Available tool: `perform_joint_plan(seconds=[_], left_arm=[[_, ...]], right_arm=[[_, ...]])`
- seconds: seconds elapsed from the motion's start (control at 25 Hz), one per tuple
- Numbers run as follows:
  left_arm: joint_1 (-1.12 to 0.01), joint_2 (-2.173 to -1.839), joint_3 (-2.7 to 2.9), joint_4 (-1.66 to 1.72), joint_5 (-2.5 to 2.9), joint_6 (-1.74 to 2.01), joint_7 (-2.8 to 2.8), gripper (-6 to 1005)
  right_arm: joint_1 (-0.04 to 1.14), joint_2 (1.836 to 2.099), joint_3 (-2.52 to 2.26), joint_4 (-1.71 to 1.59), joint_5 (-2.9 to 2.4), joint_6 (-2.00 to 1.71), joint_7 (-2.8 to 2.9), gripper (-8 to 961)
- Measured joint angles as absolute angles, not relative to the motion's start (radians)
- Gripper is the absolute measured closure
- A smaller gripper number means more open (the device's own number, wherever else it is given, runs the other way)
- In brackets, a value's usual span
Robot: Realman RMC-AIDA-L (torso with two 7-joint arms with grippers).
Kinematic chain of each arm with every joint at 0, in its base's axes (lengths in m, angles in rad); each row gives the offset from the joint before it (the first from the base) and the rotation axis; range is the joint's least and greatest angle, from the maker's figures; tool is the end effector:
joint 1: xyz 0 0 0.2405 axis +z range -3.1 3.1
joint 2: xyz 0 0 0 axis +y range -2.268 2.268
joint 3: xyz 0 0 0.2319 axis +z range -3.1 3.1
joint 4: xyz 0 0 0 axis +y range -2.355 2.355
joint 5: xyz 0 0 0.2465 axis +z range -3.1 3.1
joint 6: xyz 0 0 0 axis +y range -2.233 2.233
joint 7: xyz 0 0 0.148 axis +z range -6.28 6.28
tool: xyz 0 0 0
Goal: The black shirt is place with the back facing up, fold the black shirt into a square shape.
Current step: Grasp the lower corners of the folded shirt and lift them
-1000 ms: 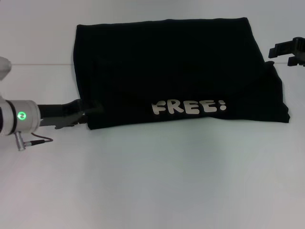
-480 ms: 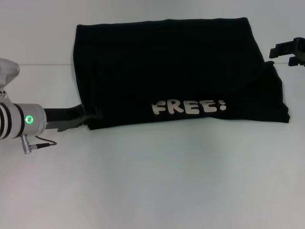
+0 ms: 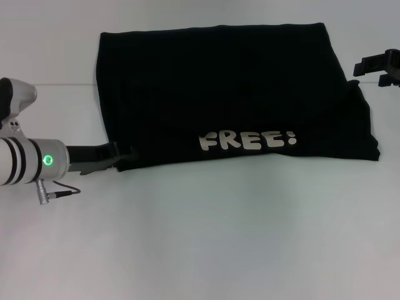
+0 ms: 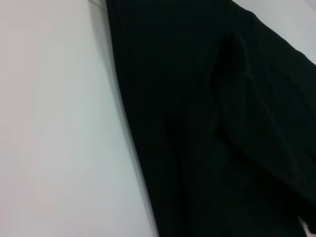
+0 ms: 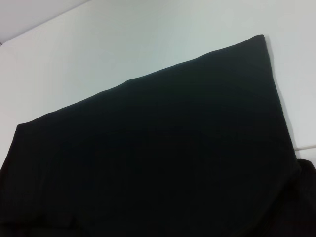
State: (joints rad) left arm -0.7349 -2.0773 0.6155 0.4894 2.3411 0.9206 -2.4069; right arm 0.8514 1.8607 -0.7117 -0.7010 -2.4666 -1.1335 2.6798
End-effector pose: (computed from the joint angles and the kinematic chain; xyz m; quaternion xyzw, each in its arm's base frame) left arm -0.2961 0.4272 -0.0162 -0.6987 -0.6495 -0.1612 0.2529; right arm 0.2386 0.4870 0.1216 -0.7271 0.5974 0.1251 0.3142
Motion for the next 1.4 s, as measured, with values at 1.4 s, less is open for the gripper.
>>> perform_joint_plan(seconds=[1.4], left_arm=[[-0.764,-2.098,0.636,0.482,2.317,0.879,-2.374,568]], right_arm=[[0.84,1.856,-0.698,-0.701,-2.462,-1.139,2.675,233]])
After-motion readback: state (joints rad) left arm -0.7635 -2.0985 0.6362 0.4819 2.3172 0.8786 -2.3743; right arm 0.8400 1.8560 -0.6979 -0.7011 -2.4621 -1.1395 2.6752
